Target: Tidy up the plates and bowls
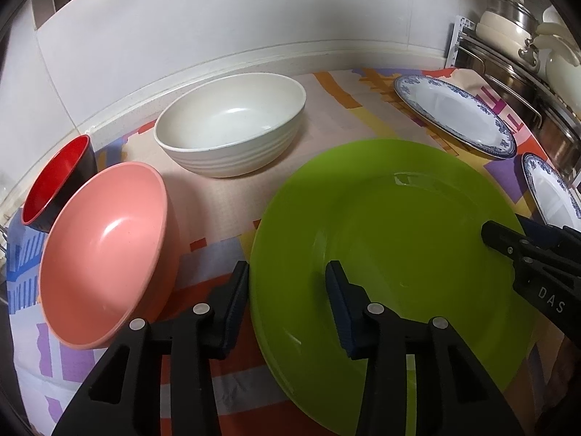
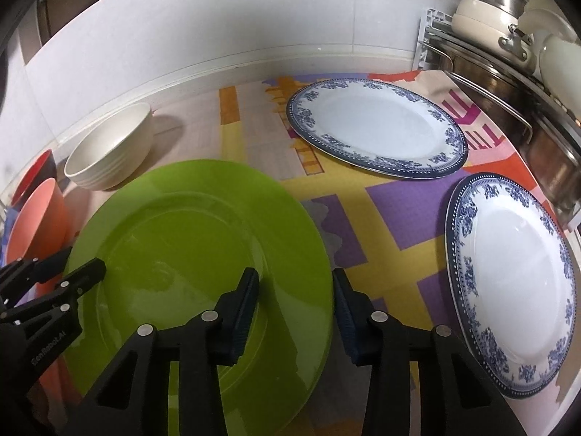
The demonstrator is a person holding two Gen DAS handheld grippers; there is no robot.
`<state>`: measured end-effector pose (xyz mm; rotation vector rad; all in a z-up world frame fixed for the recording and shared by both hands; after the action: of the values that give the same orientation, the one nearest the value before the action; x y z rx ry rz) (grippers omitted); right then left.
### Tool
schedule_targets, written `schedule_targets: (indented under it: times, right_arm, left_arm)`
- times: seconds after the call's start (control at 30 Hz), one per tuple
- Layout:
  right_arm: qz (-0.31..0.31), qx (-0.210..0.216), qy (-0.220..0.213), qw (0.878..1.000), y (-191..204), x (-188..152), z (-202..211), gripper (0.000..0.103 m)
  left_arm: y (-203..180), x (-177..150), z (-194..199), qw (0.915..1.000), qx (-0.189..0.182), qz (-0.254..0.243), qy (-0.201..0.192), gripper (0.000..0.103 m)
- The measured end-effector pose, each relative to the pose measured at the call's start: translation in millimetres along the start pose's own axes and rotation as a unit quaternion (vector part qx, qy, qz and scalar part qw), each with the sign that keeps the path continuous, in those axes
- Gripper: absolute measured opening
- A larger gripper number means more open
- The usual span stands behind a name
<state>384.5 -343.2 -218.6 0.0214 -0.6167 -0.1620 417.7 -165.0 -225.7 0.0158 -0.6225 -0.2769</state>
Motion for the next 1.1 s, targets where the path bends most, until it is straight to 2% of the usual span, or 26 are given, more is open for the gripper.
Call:
schedule_targets:
  times: [0.37,0.57,1.1]
  right_arm:
    - [0.010,-0.009,-0.005,1.000,1.3,-1.1,8.7,0.041]
    - [0.012,-0.004,-0.010,1.000,6.3,-2.5,24.7,0.041]
    - [0.036,0.024,-0.017,0.999,54.4,-30.4,85.6,0.041]
  left_arm:
    - [2.8,-2.0,11.7,0.9999,0.003,0.004,-0.010,0.039]
    - [9.5,-7.5,34.3,0.9996,0.014,0.013,-0.019,0.038]
    - [57.2,-56.5,109.1,0.9969,0.044,0.051,-0.041,0.038]
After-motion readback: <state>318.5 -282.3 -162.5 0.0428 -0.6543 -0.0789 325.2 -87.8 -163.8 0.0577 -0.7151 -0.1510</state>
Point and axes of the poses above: each gripper's, at about its wrist camera, not at the fingertips, and z roughly against the way its jaws point, y to its left, x to its top, the point moved 9 cm from there along -z, roughly the way its jaws point, and after that the axes turned 3 degrees about x, right-handed, at the moved point
